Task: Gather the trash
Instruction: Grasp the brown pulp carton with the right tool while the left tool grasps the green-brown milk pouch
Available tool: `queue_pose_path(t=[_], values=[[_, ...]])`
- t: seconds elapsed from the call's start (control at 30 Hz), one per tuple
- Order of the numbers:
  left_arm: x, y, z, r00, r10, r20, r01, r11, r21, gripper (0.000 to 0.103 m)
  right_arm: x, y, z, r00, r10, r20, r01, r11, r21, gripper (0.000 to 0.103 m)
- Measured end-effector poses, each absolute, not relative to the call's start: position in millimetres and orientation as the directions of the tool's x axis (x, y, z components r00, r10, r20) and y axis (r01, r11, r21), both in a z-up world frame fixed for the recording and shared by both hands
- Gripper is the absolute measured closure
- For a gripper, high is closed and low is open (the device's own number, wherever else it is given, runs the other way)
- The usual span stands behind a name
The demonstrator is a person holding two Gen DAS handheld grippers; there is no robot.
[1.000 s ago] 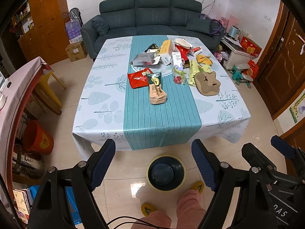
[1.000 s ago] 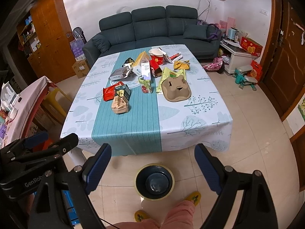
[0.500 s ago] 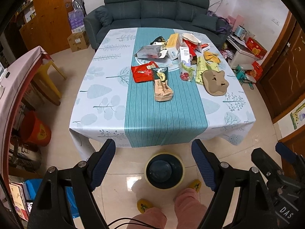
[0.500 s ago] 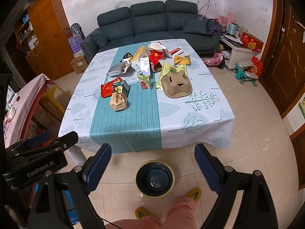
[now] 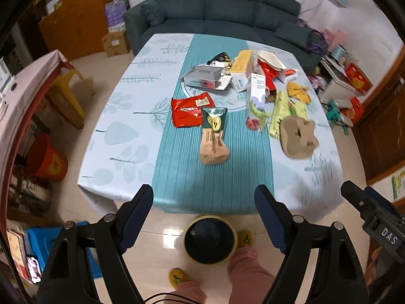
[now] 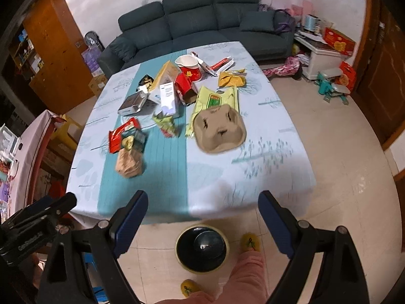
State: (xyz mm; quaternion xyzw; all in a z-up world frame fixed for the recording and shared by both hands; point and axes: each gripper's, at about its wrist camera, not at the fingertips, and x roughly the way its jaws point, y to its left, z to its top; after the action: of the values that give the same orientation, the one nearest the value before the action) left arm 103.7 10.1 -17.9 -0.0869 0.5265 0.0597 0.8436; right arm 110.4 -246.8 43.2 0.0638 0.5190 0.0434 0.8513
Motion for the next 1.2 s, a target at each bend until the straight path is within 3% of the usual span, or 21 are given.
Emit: queue_pose_path(t=[0.47,0.67,0.83,0.9,0.93,1.0,1.2], values=[[225.7,16.4,-106.0,0.246,0.083,-0.966,-0.366,0.931,-0.013,0.022,268.5,-265.0,-56.0,0.241,0.190,-0.952,-0.137,0.977,0.161,0.014],[251.2,21.1,-136.0,0.183,0.093,-0.979,-0.404,0.915,0.011,0.022,286.5,-254.1,-91.3,0.135,0.187,-0.973,-0.195,0.968,0.159,0.028],[260.8,21.5,-156.2,0.148,0.072,-0.986,-0.420,0.908,0.004,0.023,288.7,-249.3,-94.2,0.133,0.206,-0.970,-0.244,0.955,0.169,0.028],[262.1,21.6,-166.1,0.138,0.055,-0.989,-0.417,0.909,-0.008,0.035,288.7,-249.3,-95.1,0.131,0.216,-0.968,-0.255,0.951,0.177,0.028],[264.0,21.5,-171.4,0.128,0.041,-0.991,-0.414,0.910,-0.016,0.051,288.2,-249.1,-95.4,0.131,0.218,-0.967,-0.258,0.949,0.179,0.028],[264.7,19.9,-174.3,0.137,0.057,-0.989,-0.409,0.912,-0.004,0.059,289.1,-249.7,-94.5,0.127,0.218,-0.968,-0.266,0.947,0.178,0.029],[258.5,17.4,-178.7,0.158,0.041,-0.987,-0.400,0.916,-0.026,0.061,290.3,-249.3,-90.3,0.129,0.211,-0.969,-0.270,0.948,0.171,0.030]])
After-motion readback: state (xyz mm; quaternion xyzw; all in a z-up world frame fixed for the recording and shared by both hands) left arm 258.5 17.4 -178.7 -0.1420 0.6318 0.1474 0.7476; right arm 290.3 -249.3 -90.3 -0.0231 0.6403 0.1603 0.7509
